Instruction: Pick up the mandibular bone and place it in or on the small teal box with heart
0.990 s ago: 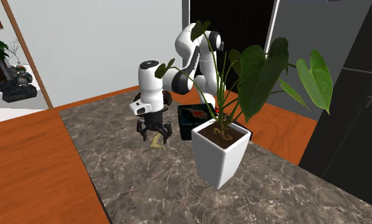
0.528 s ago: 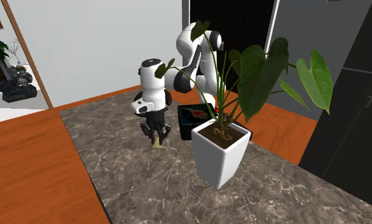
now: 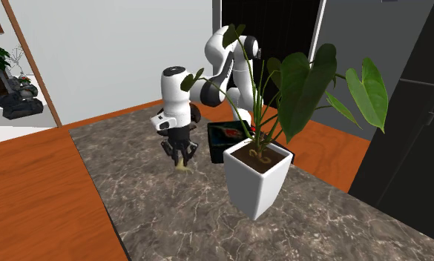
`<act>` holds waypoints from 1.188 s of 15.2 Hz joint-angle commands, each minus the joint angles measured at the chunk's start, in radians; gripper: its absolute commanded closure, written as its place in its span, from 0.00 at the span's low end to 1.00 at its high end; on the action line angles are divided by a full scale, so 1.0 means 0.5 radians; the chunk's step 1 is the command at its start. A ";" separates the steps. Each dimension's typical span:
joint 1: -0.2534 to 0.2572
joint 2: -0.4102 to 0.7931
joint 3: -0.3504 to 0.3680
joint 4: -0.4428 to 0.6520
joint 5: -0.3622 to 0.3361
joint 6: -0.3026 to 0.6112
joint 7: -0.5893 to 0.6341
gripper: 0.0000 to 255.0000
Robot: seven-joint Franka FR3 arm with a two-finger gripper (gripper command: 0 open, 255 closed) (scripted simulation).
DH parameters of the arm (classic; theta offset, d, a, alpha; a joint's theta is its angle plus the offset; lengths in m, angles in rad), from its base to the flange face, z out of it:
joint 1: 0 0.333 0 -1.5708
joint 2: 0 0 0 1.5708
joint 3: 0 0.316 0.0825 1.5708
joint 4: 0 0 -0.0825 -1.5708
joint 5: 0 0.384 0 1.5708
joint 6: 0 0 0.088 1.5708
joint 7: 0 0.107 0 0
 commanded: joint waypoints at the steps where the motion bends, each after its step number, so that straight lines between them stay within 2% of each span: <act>1: -0.003 -0.013 -0.001 0.028 0.005 -0.045 -0.004 1.00; 18: -0.002 -0.067 0.005 0.421 0.029 -0.488 -0.018 1.00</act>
